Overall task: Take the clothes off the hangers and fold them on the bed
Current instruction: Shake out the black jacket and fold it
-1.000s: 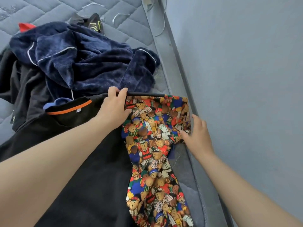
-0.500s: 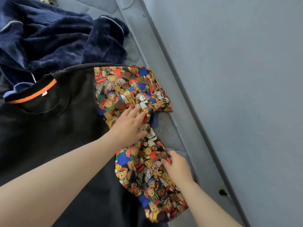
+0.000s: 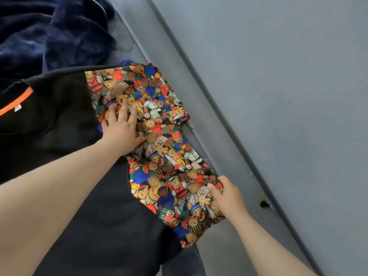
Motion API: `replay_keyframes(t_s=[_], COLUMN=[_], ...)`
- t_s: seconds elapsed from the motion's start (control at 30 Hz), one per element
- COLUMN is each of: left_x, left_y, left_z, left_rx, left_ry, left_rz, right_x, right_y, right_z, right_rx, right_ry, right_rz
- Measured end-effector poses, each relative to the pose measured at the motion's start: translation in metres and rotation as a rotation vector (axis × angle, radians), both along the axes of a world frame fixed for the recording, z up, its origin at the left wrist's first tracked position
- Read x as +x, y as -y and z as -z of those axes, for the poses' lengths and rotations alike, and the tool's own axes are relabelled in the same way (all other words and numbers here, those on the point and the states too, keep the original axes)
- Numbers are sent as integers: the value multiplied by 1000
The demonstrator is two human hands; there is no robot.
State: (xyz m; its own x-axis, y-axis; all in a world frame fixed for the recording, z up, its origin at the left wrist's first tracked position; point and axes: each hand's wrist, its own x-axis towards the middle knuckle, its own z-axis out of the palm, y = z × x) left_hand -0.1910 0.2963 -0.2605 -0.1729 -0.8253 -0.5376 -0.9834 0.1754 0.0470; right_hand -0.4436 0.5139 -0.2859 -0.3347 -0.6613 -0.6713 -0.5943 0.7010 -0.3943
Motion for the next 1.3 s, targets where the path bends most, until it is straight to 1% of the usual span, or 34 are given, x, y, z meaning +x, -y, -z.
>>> replay_keyframes(t_s=[0.1, 0.23, 0.33, 0.47, 0.53, 0.63, 0.73, 0.8, 0.87, 0.93, 1.03, 1.1, 1.2, 1.3], left_x=[-10, -23, -29, -30, -27, -22, -21, -22, -22, -23, -26, -27, -29, -30], left_y=[-12, -28, -26, -3, 11, 27, 37, 42, 48, 53, 58, 60, 64, 65], left_z=[2, 2, -4, -12, -14, -13, -8, -4, -2, 1, 4, 6, 8, 9], left_rx=[-77, -62, -54, -58, -37, 35, 116, 143, 160, 179, 212, 230, 249, 262], left_ry=[-13, -77, -130, -203, -215, -197, -180, -173, -180, -196, -198, -179, -149, -133], left_rz=[37, 79, 78, 86, 103, 127, 102, 83, 69, 45, 33, 46, 60, 64], right_x=[3, 4, 10, 22, 30, 41, 46, 46, 48, 52, 51, 43, 32, 20], right_y=[3, 20, 52, 108, 135, 166, 187, 197, 205, 214, 233, 245, 261, 281], right_z=[-1, -6, -14, -23, -26, -22, -12, -4, 2, 6, 3, 0, -5, -12], right_rx=[-9, -37, -99, -171, -195, -192, -121, -77, -47, -68, -88, -59, -29, -121], right_ry=[52, 104, 182, 298, 332, 335, 366, 498, 731, 926, 1058, 1103, 1174, 1161], right_rz=[81, 103, 134, 217, 253, 264, 391, 571, 795, 995, 1176, 1226, 1204, 1123])
